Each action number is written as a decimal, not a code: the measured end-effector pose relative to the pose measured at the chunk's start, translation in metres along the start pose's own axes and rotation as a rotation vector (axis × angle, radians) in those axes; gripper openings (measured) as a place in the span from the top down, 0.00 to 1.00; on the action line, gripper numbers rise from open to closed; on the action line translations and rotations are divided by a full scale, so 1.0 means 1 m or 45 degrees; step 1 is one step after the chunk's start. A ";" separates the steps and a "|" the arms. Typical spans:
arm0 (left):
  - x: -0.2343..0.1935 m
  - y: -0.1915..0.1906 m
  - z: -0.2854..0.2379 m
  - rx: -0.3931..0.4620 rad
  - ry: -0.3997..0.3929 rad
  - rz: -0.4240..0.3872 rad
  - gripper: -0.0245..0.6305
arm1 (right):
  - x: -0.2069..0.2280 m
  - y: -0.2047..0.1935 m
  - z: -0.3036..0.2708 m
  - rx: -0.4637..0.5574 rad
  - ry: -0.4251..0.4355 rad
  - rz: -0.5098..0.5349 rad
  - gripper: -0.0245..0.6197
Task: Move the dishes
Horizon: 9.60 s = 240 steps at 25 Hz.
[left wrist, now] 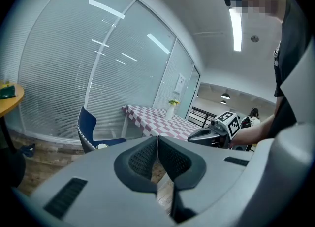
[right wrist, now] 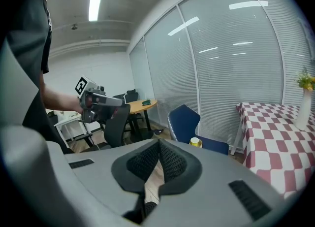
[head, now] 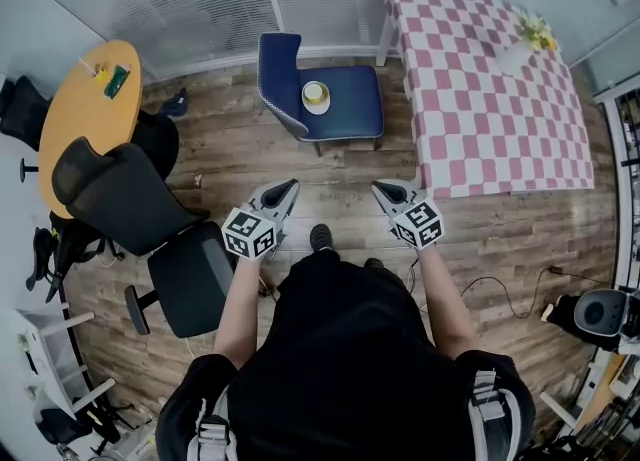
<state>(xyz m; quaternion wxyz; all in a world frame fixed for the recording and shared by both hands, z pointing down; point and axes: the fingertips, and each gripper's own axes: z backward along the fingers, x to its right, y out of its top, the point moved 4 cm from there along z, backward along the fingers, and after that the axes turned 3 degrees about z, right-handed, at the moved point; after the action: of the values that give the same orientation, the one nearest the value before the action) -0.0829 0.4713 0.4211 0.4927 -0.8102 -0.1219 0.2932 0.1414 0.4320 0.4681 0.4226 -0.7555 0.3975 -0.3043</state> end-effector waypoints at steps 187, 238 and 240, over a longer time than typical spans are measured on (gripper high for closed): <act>-0.417 -0.019 -0.278 -0.157 0.011 0.331 0.93 | 0.324 -0.157 -0.674 -0.790 0.253 0.495 0.88; -0.324 0.152 -0.279 -0.194 -0.289 0.141 0.93 | 0.361 0.053 -0.390 -0.696 -0.255 0.431 0.90; -0.322 0.157 -0.282 -0.195 -0.320 0.122 0.93 | 0.365 0.057 -0.377 -0.696 -0.300 0.419 0.90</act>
<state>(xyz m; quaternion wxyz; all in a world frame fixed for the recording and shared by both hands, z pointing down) -0.1863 0.0341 0.4954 0.3959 -0.8071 -0.1660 0.4054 0.0042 -0.0490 0.6359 0.2908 -0.7966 0.5294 -0.0247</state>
